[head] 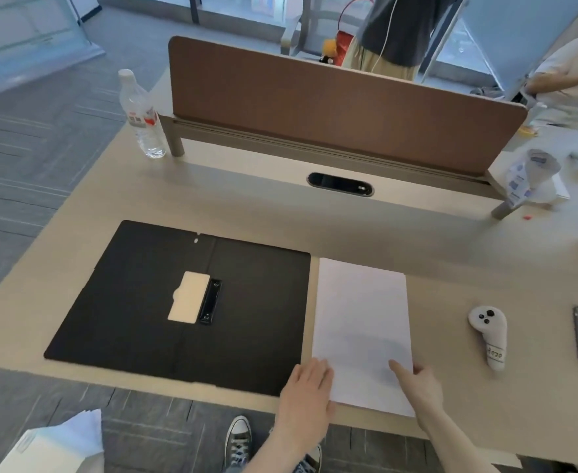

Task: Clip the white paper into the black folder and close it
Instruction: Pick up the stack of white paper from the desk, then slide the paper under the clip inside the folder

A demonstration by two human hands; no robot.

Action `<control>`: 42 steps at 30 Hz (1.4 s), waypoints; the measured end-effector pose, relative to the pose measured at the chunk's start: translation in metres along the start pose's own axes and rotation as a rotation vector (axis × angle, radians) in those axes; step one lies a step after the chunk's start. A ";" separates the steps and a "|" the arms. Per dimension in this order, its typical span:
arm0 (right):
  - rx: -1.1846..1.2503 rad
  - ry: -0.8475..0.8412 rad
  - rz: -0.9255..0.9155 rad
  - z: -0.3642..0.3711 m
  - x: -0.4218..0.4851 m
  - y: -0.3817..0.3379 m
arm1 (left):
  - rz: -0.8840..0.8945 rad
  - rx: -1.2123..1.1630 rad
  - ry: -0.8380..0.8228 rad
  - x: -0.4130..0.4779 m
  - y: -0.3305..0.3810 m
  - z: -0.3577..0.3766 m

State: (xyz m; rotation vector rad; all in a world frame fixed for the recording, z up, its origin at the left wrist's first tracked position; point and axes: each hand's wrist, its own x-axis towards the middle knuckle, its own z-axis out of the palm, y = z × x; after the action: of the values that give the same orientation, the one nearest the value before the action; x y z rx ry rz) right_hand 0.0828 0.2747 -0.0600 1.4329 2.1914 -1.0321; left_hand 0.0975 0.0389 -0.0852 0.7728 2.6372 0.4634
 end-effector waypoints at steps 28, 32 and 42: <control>0.492 -0.376 -0.331 -0.039 -0.083 -0.066 | -0.600 -1.674 0.062 0.039 -0.052 -0.110; 0.486 -0.593 -0.255 -0.012 -0.084 -0.082 | -0.505 -1.519 0.231 0.023 -0.083 -0.105; 0.433 -0.409 -0.190 0.097 -0.083 -0.112 | -0.544 -1.218 0.201 -0.004 -0.151 -0.100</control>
State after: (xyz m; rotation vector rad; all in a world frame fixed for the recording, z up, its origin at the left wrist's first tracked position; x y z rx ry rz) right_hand 0.0087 0.1244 -0.0315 1.0468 1.8997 -1.7750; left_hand -0.0099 -0.1046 -0.0562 -0.3709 1.9653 1.7298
